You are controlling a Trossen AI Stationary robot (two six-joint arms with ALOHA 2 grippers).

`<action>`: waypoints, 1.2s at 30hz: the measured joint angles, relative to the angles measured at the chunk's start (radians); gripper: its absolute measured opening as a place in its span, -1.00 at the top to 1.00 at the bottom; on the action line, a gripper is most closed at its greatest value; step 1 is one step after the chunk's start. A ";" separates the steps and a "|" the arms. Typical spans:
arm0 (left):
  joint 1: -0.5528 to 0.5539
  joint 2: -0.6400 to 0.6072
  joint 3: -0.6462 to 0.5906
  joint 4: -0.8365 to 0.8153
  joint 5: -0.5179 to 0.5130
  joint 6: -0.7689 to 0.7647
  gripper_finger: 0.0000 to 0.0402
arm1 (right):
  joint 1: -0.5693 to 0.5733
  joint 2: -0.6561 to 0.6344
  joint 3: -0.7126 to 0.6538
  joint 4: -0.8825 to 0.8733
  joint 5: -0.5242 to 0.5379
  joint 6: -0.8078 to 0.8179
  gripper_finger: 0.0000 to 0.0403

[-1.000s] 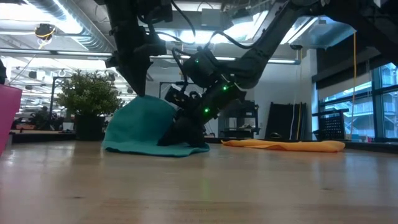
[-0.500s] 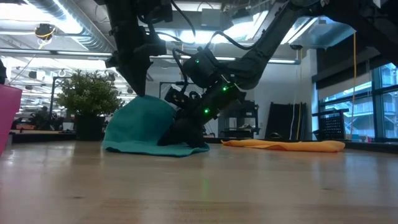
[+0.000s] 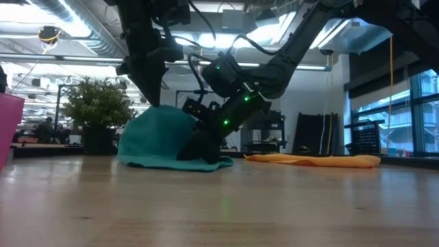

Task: Roll microfiber towels into tight, uniform cylinder then place into a basket
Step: Fold the blue microfiber towel

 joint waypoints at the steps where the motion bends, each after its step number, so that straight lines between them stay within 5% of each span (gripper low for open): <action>1: 0.000 0.000 0.000 0.000 0.000 0.000 1.00 | 0.000 0.000 0.000 0.000 0.009 0.003 0.62; 10: 0.000 0.000 0.000 0.000 0.000 0.000 1.00 | -0.001 0.000 0.000 -0.007 0.012 0.047 0.96; 21: 0.000 0.000 0.000 -0.005 -0.023 0.000 1.00 | 0.024 -0.056 0.001 -0.047 0.014 0.000 0.98; 36: -0.003 -0.026 0.003 -0.057 -0.073 -0.010 1.00 | 0.042 -0.275 0.000 -0.388 0.014 0.001 0.99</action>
